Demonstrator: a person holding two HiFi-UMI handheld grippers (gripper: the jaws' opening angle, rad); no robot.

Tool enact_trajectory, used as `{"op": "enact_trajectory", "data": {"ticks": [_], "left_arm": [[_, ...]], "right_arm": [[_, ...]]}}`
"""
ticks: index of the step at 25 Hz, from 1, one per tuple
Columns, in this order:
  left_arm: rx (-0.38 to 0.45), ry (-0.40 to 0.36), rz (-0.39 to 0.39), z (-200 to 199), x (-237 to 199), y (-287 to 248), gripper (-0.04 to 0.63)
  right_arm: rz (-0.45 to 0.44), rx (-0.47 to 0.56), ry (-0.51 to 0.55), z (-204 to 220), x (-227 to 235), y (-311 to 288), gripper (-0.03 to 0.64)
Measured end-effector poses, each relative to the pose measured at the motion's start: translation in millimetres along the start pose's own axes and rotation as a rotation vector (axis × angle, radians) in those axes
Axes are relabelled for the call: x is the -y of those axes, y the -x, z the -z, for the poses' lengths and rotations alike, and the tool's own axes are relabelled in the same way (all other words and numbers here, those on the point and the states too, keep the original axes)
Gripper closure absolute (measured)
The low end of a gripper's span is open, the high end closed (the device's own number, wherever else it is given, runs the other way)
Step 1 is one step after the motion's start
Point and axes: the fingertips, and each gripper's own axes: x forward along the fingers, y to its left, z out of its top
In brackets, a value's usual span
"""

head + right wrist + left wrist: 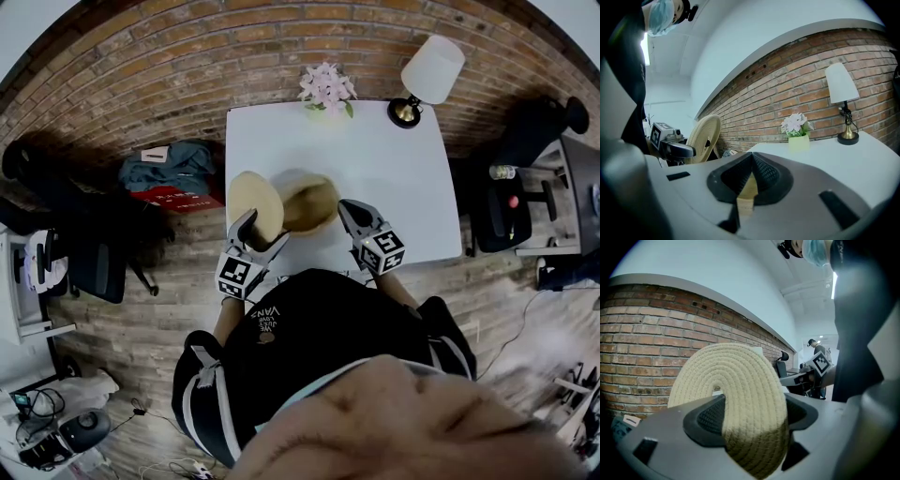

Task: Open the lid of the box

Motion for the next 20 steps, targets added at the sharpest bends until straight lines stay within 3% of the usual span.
{"op": "enact_trajectory", "data": {"ticks": [20], "left_arm": [[-0.020,0.059,0.001,21,-5,28,0.225]], "right_arm": [[0.011,-0.021,0.003,9,-21,-12,0.614]]}}
